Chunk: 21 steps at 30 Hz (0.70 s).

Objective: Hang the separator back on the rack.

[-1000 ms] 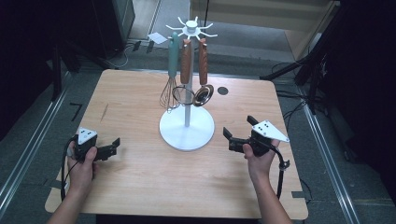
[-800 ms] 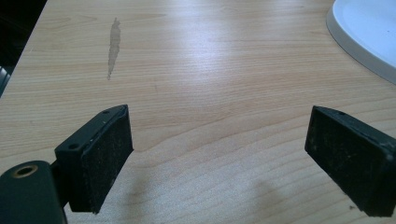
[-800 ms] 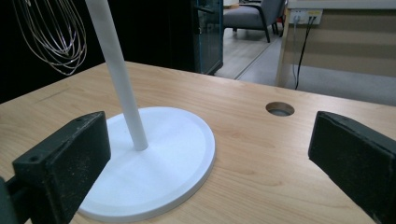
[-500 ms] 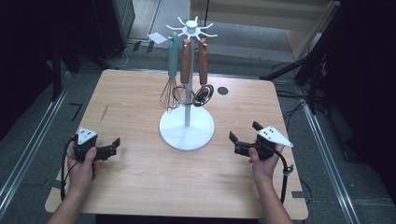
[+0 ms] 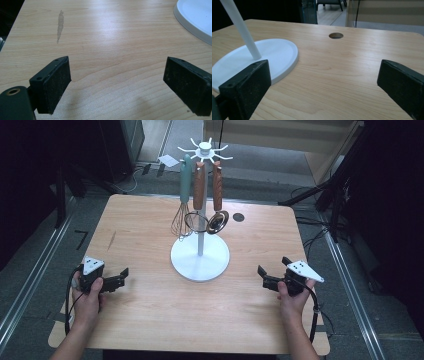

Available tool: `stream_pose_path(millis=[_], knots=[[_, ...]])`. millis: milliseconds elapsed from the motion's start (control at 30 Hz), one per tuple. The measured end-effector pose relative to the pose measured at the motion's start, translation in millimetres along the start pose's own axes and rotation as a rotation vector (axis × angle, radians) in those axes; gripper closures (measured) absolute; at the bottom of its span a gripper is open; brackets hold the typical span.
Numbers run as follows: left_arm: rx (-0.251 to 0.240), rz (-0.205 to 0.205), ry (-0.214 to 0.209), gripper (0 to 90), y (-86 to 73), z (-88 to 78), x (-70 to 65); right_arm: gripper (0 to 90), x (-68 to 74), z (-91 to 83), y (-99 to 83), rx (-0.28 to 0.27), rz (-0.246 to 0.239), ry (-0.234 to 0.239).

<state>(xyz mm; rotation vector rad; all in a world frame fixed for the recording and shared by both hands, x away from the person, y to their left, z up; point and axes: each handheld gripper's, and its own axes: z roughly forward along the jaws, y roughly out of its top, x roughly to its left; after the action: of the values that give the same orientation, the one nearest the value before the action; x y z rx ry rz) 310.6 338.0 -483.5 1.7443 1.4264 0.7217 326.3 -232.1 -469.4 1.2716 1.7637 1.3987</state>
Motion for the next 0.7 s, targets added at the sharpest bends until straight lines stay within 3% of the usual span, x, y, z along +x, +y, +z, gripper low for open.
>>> stream_pose_path(millis=[700], knots=[[-0.004,0.003,0.004,8.2,-0.1,0.1,-0.6,0.0,-35.7,-32.7,-24.9,0.073,0.03,-0.065]])
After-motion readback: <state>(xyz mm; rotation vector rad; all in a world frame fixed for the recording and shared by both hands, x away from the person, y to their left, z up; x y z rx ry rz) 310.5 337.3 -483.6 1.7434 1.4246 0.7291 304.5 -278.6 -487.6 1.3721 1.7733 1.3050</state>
